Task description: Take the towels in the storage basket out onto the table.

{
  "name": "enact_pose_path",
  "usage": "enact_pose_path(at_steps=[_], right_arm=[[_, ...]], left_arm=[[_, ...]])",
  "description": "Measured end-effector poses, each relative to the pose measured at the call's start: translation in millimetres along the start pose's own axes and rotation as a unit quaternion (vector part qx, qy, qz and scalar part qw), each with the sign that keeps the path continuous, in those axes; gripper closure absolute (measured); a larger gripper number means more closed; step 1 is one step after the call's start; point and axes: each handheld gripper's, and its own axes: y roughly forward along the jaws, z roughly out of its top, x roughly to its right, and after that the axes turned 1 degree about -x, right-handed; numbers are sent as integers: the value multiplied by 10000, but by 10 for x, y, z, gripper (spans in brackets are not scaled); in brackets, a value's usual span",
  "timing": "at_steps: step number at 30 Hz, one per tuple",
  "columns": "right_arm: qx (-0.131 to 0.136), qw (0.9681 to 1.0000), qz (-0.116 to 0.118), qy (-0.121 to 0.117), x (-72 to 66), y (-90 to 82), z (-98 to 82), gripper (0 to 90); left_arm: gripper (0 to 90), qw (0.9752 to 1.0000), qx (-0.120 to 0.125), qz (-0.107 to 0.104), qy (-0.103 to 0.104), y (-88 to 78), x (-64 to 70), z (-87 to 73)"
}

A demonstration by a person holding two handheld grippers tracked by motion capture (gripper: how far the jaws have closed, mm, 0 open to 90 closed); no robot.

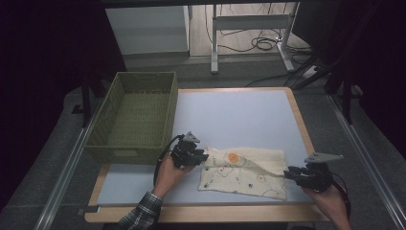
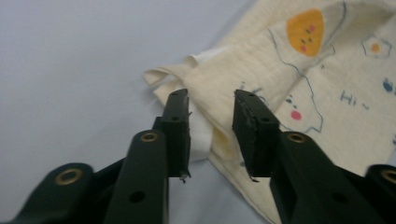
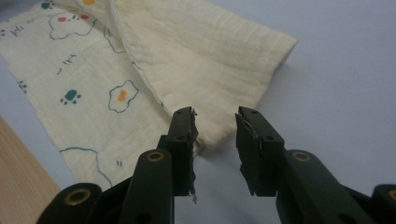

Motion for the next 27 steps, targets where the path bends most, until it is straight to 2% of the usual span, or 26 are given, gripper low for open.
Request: enact_pose_path(at_steps=[2, 3, 7, 10, 14, 15, 18, 20, 24, 27], right_arm=[[9, 10000, -2, -19, -6, -6, -3, 671], [10, 10000, 0, -17, -7, -4, -4, 670], [-3, 10000, 16, 12, -10, 19, -9, 670], [-34, 10000, 17, 18, -11, 23, -17, 670], [-8, 10000, 29, -5, -34, -19, -30, 670], [4, 10000, 23, -16, -38, -34, -32, 670], [18, 10000, -17, -23, -51, -78, -35, 670], [36, 10000, -29, -14, -56, -101, -37, 670], [49, 10000, -50, 3, -68, -130, -42, 688], [65, 10000, -31, 50, -56, -144, -46, 725]], left_arm=[[582, 9998, -33, -129, -155, 35, -34, 7], [570, 9996, -58, -208, -161, 59, -27, 5], [567, 9987, -237, -439, -43, 98, 97, -26], [567, 9971, -307, -703, -25, 69, 186, -87], [566, 9956, -449, -820, 119, -28, 309, -208], [560, 9957, -448, -793, 155, -67, 330, -234], [531, 9980, -383, -442, 256, -197, 355, -288], [520, 9987, -324, -334, 216, -259, 330, -306], [518, 9989, -152, -419, 171, -295, 314, -299], [507, 9990, -89, -427, 120, -231, 293, -208]])
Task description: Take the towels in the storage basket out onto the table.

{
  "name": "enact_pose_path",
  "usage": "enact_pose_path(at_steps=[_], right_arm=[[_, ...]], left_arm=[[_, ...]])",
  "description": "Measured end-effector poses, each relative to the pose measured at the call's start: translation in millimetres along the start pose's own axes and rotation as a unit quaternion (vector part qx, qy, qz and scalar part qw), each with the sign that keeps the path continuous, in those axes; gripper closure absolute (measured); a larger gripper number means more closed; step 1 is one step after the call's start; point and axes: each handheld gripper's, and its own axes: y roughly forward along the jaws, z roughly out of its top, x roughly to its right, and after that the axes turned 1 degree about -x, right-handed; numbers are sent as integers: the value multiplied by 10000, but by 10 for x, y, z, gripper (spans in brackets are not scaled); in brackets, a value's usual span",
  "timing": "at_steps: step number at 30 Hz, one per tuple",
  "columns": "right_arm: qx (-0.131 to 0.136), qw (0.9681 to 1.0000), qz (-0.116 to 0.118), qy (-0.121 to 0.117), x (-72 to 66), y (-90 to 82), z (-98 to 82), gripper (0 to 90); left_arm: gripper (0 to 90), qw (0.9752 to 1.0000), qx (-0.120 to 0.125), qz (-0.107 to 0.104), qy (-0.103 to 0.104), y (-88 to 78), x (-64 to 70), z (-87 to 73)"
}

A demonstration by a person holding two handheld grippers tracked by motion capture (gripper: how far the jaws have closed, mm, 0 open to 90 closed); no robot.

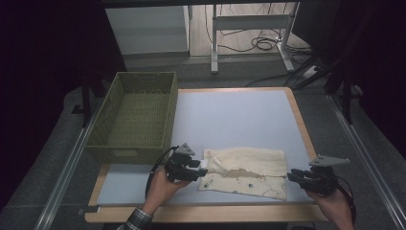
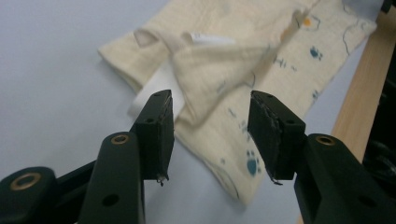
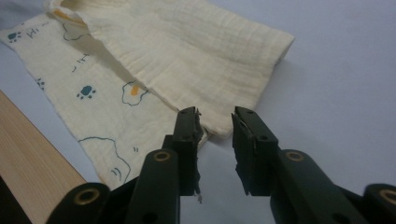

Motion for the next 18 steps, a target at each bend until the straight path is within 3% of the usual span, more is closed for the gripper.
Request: enact_pose_path(at_steps=[6, 9, 12, 16, 18], right_arm=[[30, 10000, 20, 80, 22, 18, 5, 742], [37, 10000, -40, 82, 38, 42, -3, 667], [14, 10000, 38, 89, 34, 96, -20, 624], [-124, 9999, -80, 42, 23, 241, -39, 633], [-176, 9996, -215, -51, 15, 321, -50, 738]], left_arm=[[497, 9999, -86, 78, -107, 270, -147, 173], [475, 9999, -90, 36, -142, 357, -197, 222], [473, 9998, -184, -34, -26, 424, -179, 245], [614, 9991, -364, 2, 218, 487, -111, 250], [716, 9986, -439, 0, 293, 510, -89, 246]])
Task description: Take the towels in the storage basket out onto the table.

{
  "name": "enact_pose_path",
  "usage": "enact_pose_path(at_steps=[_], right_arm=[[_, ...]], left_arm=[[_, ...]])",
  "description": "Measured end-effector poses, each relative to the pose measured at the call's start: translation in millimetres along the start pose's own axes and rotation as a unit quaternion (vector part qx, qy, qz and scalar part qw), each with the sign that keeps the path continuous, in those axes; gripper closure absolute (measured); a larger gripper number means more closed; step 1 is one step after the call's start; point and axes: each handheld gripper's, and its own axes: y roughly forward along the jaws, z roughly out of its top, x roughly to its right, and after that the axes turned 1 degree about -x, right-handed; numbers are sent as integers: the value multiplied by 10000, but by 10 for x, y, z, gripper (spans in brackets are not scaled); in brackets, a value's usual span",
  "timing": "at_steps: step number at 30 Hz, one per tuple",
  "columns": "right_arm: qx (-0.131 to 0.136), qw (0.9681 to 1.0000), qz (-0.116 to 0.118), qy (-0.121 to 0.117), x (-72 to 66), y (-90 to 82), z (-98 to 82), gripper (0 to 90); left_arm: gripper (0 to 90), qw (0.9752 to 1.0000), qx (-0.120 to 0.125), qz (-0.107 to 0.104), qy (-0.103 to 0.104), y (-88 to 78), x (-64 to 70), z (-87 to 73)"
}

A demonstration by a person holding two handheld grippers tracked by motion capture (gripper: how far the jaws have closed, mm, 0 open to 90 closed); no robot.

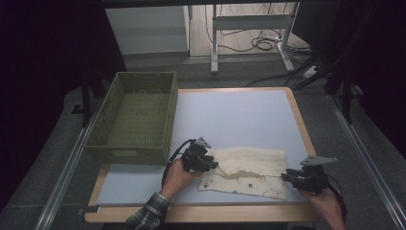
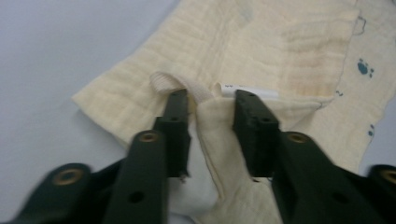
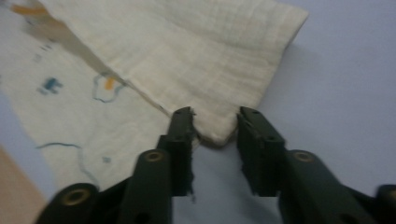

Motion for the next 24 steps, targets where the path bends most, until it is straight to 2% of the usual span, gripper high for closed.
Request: enact_pose_path(at_steps=[2, 4, 11, 17, 20, 24], right_arm=[[13, 10000, -10, -5, -9, 14, 9, 837], [-13, 10000, -61, -57, -28, 10, 24, 854], [135, 9998, 9, -115, -78, -176, 114, 856], [184, 9992, 60, -344, -268, -350, 151, 857], [155, 9992, 162, -344, -345, -412, 115, 857], [37, 9992, 240, -331, -425, -414, -12, 857]], left_arm=[[831, 9999, -9, 69, 120, 7, 13, -4], [869, 9998, 121, 87, 124, -37, 11, -1], [879, 9980, 575, 140, 202, -363, 7, 13], [877, 9954, 838, 256, 380, -669, 82, -67], [874, 9950, 851, 261, 445, -725, 126, -170], [867, 9952, 855, 177, 439, -687, 182, -367]])
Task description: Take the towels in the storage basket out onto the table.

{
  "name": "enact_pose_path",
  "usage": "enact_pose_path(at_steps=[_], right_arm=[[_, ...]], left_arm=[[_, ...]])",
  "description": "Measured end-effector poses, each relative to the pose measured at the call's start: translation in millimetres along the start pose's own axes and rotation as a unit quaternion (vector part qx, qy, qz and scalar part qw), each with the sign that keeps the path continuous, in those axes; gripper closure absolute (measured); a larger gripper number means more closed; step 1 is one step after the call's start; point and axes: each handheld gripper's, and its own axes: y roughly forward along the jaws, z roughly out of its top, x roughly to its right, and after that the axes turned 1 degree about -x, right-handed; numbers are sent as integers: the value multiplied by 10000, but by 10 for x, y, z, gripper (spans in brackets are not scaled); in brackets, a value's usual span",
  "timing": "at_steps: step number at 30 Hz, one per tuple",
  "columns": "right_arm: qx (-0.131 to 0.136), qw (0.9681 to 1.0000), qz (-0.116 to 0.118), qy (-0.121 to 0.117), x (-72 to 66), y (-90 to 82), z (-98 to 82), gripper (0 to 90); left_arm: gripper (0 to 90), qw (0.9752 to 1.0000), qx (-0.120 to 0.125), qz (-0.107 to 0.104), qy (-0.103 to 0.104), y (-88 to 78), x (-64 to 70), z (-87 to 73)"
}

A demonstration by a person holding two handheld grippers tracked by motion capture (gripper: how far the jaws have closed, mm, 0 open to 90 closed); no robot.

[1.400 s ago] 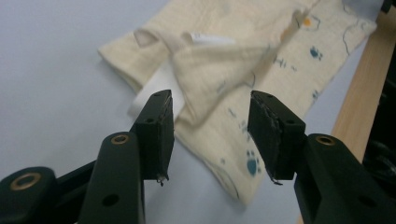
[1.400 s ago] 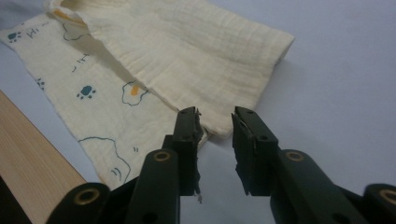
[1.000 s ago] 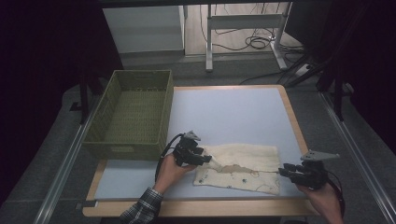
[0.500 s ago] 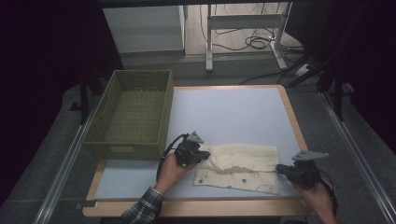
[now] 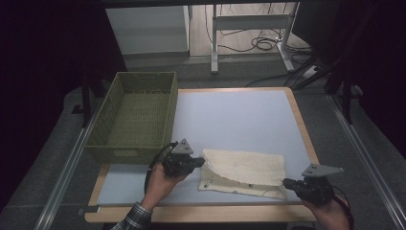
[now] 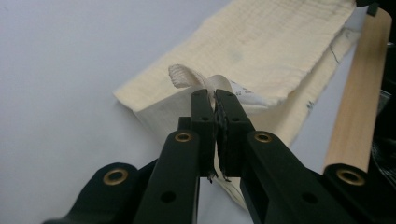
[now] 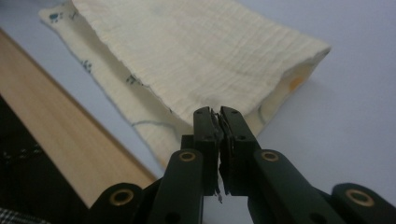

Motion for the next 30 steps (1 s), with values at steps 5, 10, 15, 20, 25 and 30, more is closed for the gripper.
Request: enact_pose_path(at_steps=[5, 10, 15, 20, 25, 30], right_arm=[[-115, 9999, 78, 77, -43, 34, -153, 857], [-34, 9998, 135, 172, -46, 6, -231, 857], [-72, 9996, 213, 144, -61, 5, -274, 850], [-68, 9996, 249, 124, -52, -8, -290, 839], [-86, 9996, 232, 153, -41, -5, -291, 782], [-77, 9995, 267, 141, -56, 18, -291, 752]], left_arm=[[866, 9999, -55, -123, -81, 50, 76, -231], [869, 9996, 26, -199, -183, 33, 107, -353], [836, 9994, 7, -166, -305, 8, 81, -466], [668, 9989, -230, -147, -383, -32, 96, -560], [587, 9981, -91, -299, -530, -88, 82, -565], [505, 9973, -164, -485, -528, -32, 130, -552]])
